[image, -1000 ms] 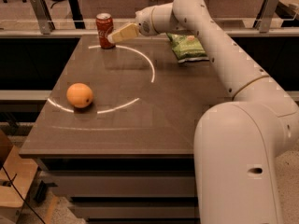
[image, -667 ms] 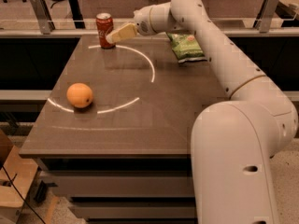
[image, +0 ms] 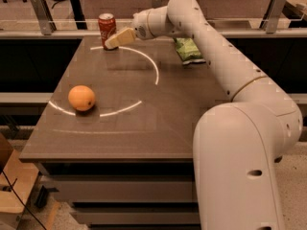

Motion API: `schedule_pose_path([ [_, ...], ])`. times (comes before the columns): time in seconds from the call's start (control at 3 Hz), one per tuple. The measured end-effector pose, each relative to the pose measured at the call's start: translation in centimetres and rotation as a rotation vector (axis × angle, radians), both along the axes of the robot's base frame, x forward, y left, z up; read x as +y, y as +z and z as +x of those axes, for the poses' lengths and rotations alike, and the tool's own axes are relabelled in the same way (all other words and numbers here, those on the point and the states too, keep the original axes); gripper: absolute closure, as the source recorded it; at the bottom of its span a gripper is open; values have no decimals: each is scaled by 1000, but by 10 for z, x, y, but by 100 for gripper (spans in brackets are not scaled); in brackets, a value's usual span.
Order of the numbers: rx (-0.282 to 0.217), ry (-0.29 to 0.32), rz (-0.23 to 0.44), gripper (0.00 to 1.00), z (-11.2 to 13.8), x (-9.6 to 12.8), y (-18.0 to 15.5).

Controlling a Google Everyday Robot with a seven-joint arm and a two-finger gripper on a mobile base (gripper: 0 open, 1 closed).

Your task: Knock coke can over

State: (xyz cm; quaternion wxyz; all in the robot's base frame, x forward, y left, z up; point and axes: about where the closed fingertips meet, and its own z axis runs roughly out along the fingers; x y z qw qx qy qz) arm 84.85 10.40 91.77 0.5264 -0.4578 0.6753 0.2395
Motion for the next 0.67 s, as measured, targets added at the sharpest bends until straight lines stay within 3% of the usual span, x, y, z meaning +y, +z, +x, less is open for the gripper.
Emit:
schedule_pose_path([
  [0.33, 3, -65, 10, 0, 1, 6, -6],
  [0.67, 30, -115, 62, 0, 9, 19, -17],
])
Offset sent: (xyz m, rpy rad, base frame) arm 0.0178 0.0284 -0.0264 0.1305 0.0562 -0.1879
